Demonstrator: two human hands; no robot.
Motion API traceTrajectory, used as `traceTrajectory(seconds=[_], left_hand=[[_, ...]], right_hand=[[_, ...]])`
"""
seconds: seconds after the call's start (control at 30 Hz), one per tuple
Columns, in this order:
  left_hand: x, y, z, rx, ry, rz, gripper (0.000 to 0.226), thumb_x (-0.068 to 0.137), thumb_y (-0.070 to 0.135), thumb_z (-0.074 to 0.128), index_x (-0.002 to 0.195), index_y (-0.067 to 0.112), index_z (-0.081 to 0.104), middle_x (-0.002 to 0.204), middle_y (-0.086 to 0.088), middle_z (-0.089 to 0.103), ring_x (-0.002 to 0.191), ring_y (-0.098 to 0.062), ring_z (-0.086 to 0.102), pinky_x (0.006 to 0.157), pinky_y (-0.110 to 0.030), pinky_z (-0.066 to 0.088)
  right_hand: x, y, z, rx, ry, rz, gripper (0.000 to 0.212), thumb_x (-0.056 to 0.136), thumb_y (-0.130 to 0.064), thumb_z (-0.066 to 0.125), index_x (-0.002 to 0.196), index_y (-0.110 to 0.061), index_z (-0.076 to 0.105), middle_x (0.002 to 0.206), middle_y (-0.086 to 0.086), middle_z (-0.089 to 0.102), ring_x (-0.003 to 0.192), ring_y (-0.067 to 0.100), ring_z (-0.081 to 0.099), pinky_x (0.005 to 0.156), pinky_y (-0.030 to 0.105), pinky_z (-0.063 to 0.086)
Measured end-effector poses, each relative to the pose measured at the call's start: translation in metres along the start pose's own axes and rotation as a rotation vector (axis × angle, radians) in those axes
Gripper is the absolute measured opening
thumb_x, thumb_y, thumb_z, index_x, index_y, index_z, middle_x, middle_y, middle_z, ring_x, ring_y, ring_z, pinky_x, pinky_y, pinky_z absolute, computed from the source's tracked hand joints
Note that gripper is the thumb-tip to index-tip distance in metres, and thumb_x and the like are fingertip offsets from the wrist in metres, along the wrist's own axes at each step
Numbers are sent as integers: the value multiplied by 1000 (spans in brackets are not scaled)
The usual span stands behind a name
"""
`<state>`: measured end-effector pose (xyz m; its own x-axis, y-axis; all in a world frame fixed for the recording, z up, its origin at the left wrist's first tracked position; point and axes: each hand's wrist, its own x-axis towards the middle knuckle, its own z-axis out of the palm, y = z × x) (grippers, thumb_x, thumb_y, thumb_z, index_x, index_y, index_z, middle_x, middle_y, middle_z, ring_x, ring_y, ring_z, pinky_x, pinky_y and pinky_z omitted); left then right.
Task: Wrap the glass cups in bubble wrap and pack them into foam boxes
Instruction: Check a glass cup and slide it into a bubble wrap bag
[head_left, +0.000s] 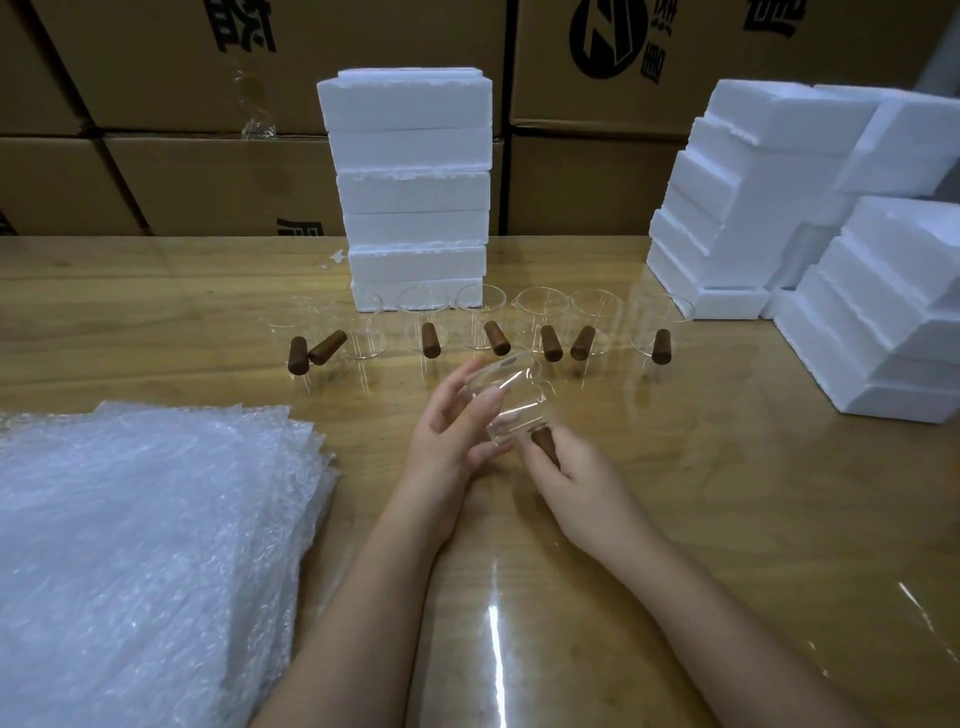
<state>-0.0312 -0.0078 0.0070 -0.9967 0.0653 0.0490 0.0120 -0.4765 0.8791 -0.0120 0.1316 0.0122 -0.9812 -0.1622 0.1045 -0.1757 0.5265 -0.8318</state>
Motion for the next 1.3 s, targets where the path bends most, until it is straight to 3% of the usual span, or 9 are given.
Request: traceTrajectory(seconds=[0.1, 0.2, 0.43, 0.6, 0.8, 0.93, 1.07, 1.2, 1.3], left_hand=[[0, 2, 0, -47, 18, -26, 55, 70, 33, 73, 117, 13, 57, 112, -4, 70, 95, -23, 69, 69, -27, 55], [0, 3, 1, -96, -4, -47, 51, 69, 39, 69, 110, 11, 60, 106, -6, 71, 90, -22, 69, 67, -26, 55], [-3, 7, 0, -221, -124, -128, 42, 79, 41, 56, 109, 12, 59, 118, -15, 66, 93, -21, 69, 79, -29, 56], [-6, 10, 3, -335, -295, -175, 82, 64, 48, 79, 128, 8, 48, 130, -17, 58, 109, -25, 63, 88, -36, 53], [-1, 6, 1, -282, -177, -124, 74, 53, 47, 87, 113, 12, 60, 118, -12, 66, 99, -24, 67, 77, -30, 55], [1, 1, 0, -204, -113, -39, 44, 72, 33, 74, 110, 12, 65, 115, -11, 66, 97, -24, 67, 77, -31, 55], [2, -3, 2, -141, -20, -4, 56, 72, 33, 72, 117, 4, 58, 111, -7, 68, 95, -23, 68, 74, -30, 55], [2, -9, 9, -39, 157, 21, 41, 73, 32, 61, 105, 8, 57, 105, -7, 69, 80, -16, 69, 61, -24, 54], [4, -11, 16, -5, 269, 53, 43, 74, 36, 50, 105, 7, 53, 97, -9, 64, 65, -11, 66, 51, -21, 50]], right_hand=[[-1, -4, 1, 399, -124, 122, 19, 99, -22, 46, 81, -20, 53, 49, -13, 42, 43, 6, 34, 43, 21, 28], [-2, -10, 1, 718, -229, 185, 26, 101, -15, 40, 76, -12, 45, 46, -7, 32, 37, 4, 20, 35, 15, 18], [-6, -19, -7, 1360, -604, 300, 19, 87, -26, 59, 72, -14, 58, 44, -8, 26, 34, 2, 21, 31, 12, 18], [-10, -20, -10, 1766, -951, 367, 19, 94, -14, 57, 79, -1, 56, 46, 1, 30, 39, 10, 22, 34, 15, 13], [-6, -17, -8, 1023, -521, 245, 20, 89, -23, 47, 71, -14, 46, 42, -8, 24, 34, 2, 16, 31, 13, 14], [-2, -12, -4, 695, -313, 221, 25, 97, -12, 38, 73, -13, 44, 41, -8, 29, 34, 4, 17, 32, 15, 15], [-3, -8, 2, 325, -101, 155, 24, 96, -20, 46, 72, -21, 49, 44, -12, 42, 42, 7, 35, 45, 25, 31], [-8, -8, 6, -152, 50, 43, 21, 93, -33, 48, 109, -26, 59, 75, -2, 66, 71, 21, 61, 62, 34, 44], [-14, -9, 13, -543, 245, -147, 28, 87, -31, 62, 109, -14, 62, 66, 10, 66, 61, 32, 62, 47, 30, 27]])
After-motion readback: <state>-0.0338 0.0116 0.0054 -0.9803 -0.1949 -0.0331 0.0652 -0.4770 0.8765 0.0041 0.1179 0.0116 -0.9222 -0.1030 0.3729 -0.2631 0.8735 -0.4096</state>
